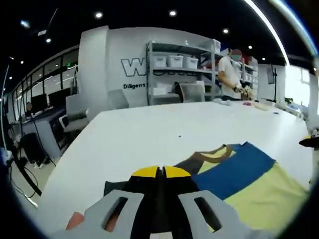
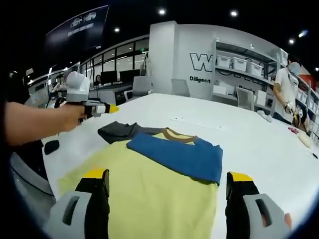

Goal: Fold the garment on the visible template until the final outline fits inside the template.

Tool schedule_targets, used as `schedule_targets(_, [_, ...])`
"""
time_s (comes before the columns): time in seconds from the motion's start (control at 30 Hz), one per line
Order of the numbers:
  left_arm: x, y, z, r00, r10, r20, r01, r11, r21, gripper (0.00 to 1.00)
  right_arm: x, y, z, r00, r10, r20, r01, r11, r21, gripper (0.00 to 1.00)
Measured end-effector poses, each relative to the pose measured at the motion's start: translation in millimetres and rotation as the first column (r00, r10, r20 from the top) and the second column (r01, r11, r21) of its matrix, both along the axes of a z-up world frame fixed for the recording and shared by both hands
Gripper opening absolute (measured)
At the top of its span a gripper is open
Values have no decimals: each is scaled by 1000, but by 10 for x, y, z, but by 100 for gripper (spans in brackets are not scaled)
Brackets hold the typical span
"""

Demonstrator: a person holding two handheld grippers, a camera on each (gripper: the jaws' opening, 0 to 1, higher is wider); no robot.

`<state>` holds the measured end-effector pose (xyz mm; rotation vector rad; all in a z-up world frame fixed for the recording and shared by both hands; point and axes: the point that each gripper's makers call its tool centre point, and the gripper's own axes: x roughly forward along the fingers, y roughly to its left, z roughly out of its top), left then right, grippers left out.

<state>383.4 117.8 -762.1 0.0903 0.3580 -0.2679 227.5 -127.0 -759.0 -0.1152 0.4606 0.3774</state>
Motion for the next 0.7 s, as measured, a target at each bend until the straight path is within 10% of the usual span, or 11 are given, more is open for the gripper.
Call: schedule_targets(0.7, [-48, -103, -729, 977, -149, -153, 177, 966, 189, 17, 0, -40, -74, 1000, -10, -29, 10, 1000, -3, 93])
